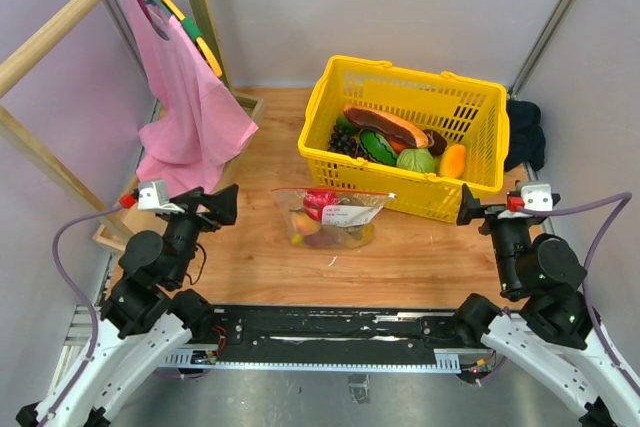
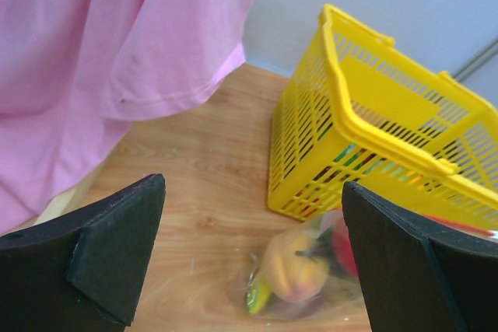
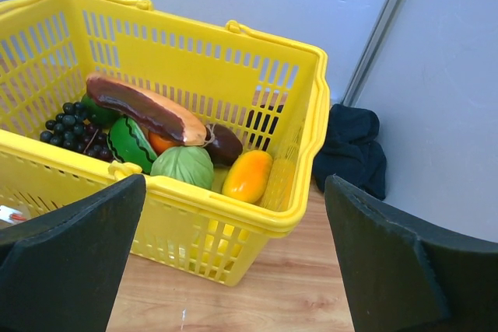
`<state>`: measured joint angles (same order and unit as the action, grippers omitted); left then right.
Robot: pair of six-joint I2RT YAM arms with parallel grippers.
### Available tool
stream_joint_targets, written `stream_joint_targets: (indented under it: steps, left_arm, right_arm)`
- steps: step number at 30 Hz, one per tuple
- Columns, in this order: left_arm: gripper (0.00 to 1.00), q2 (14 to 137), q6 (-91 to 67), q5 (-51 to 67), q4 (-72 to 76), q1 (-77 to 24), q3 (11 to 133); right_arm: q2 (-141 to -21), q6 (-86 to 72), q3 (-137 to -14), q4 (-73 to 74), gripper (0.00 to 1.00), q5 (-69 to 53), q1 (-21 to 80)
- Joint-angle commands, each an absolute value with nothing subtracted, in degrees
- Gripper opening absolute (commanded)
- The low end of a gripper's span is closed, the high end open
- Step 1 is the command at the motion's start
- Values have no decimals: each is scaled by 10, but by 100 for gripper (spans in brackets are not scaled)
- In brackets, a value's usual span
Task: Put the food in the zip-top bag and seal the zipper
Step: Reset both arms
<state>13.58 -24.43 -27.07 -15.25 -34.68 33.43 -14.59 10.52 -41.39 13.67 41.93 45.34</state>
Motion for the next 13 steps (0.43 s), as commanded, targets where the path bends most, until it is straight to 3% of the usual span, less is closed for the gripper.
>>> stream_joint_targets:
  steps: [1, 13]
  left_arm:
    - [99, 127, -231, -310, -119, -344, 308]
    - [99, 129, -229, -306, -112, -344, 301]
  right_arm:
    - [-143, 117, -403, 116, 98, 408, 445]
    - [-136, 131, -408, 136, 98, 384, 445]
